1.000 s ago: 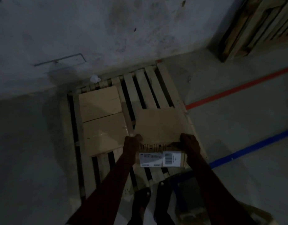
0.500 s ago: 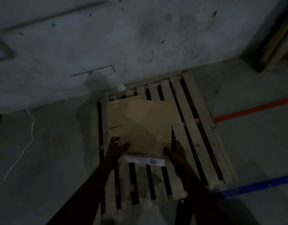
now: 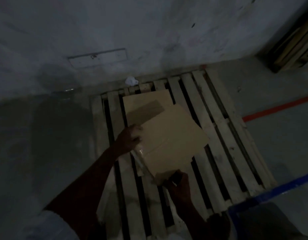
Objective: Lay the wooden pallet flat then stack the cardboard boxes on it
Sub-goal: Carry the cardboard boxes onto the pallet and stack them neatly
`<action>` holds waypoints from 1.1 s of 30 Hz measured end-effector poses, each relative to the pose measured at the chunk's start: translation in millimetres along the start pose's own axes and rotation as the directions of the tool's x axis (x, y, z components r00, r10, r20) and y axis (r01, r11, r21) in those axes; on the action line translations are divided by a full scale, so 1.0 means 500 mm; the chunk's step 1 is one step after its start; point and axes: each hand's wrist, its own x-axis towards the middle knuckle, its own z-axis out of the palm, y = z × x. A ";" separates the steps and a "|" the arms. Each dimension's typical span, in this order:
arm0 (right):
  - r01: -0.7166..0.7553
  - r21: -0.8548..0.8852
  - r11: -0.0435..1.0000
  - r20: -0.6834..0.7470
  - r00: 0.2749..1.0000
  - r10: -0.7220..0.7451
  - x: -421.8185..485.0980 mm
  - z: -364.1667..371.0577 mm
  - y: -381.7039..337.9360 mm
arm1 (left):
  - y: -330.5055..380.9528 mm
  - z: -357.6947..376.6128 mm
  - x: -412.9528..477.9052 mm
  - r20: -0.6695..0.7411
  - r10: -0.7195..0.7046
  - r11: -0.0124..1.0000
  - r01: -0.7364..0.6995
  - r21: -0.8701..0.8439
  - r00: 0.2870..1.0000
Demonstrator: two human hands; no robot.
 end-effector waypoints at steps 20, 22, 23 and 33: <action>0.205 -0.897 0.393 0.100 0.957 -0.272 0.287 -0.002 -0.197 | 0.135 0.213 -0.135 -0.309 -0.418 0.908 0.403 -0.114 0.854; 0.157 -0.887 0.434 0.008 0.946 -0.325 0.289 -0.004 -0.195 | 0.137 0.211 -0.125 -0.334 -0.462 0.887 0.439 -0.145 0.822; 0.121 -0.869 0.479 -0.048 0.945 -0.325 0.292 -0.009 -0.200 | 0.133 0.208 -0.120 -0.355 -0.480 0.877 0.454 -0.159 0.802; 0.187 -0.805 0.563 0.017 0.956 -0.293 0.296 -0.058 -0.189 | 0.130 0.164 -0.069 -0.285 -0.529 0.846 0.523 -0.105 0.799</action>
